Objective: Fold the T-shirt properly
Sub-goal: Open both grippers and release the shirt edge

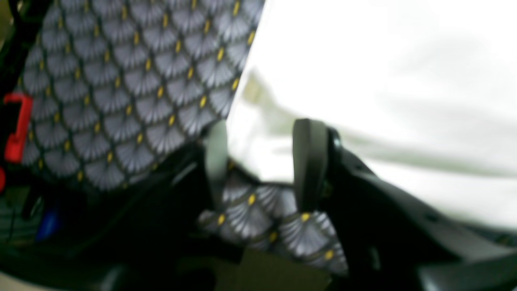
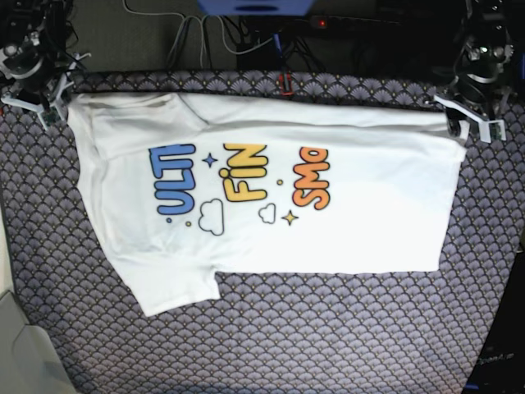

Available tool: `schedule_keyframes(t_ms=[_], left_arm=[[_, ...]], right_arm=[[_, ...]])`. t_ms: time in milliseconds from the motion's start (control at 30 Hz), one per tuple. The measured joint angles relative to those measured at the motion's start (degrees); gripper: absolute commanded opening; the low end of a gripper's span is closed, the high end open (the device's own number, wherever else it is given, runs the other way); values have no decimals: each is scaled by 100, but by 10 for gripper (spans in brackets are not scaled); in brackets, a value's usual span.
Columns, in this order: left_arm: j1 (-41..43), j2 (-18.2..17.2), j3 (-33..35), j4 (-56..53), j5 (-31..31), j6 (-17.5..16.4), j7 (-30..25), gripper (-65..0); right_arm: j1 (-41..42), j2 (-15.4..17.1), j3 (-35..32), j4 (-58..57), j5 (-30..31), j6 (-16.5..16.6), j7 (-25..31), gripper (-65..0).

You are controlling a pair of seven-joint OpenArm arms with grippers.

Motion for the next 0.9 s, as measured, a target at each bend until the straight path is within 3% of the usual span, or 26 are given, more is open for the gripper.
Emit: schedule_keyframes(t_ms=[100,267,733,900], left_arm=[[-4,107,2,66,2,-4,4,-426],[-107,122,24,-68,26,-2,15,-646],[-577,177,31,-837,0,0,55,-649],[-837,221,350,-1084,28,-15,22,-649]], right_arm=[[42,2,0,0,15,0,44,-429],[15,2,4,0,0,2,-4,-429],[157,4,0,-4,-4,2,-50,-429],[153,0,-2,-4,-4,2,-28,-429]])
